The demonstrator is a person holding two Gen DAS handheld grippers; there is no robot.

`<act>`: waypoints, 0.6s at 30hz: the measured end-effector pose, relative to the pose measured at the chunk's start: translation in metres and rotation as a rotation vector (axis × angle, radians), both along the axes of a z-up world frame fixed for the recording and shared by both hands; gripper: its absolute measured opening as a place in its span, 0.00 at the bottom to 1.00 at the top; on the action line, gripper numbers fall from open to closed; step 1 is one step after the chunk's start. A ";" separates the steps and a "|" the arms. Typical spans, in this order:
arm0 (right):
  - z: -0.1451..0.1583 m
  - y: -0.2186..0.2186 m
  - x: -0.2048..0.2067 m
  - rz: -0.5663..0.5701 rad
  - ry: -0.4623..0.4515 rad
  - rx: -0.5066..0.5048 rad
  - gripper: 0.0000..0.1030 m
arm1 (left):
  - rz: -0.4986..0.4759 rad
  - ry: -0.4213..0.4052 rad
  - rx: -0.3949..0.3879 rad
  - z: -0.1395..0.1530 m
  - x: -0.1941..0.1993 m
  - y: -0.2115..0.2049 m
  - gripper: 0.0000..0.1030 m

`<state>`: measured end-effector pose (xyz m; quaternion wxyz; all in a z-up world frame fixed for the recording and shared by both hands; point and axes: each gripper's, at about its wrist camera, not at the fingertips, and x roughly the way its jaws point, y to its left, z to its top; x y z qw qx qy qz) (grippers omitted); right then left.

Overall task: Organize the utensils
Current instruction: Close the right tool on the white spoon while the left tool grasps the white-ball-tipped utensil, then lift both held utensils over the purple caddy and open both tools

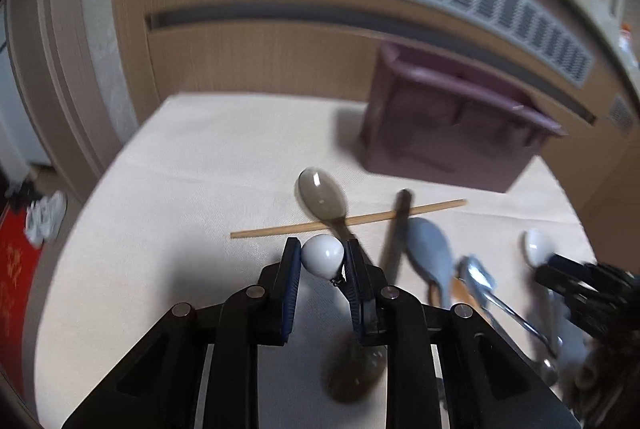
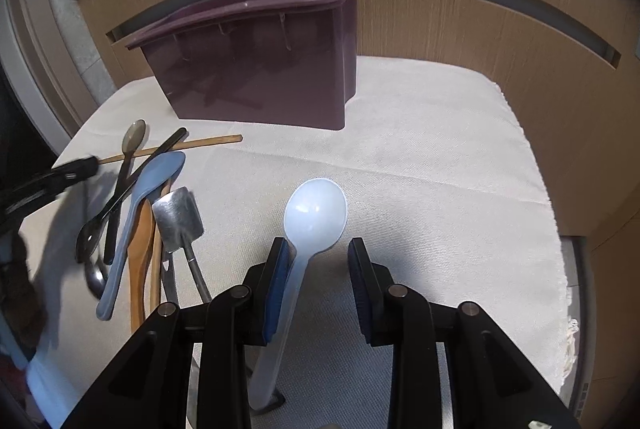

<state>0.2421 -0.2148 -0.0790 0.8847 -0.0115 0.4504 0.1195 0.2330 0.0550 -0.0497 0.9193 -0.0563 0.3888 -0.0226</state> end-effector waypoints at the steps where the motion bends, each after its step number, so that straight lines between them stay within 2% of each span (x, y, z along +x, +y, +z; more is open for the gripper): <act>1: -0.001 0.003 0.003 -0.001 0.001 -0.006 0.30 | -0.011 -0.015 -0.004 0.004 -0.006 0.000 0.22; 8: -0.003 0.027 0.027 -0.008 -0.008 -0.081 0.36 | -0.056 -0.101 0.050 0.028 -0.027 -0.014 0.22; 10: -0.002 0.031 0.030 -0.004 -0.005 -0.093 0.35 | -0.058 -0.111 0.053 0.032 -0.031 -0.017 0.22; 11: -0.002 0.032 0.031 -0.001 -0.003 -0.094 0.29 | -0.059 -0.116 0.055 0.034 -0.034 -0.018 0.22; 13: 0.002 0.031 0.029 0.012 0.002 -0.074 0.29 | -0.063 -0.129 0.056 0.039 -0.041 -0.021 0.22; 18: 0.035 0.023 -0.003 0.062 -0.143 -0.017 0.29 | -0.090 -0.177 0.058 0.056 -0.059 -0.023 0.22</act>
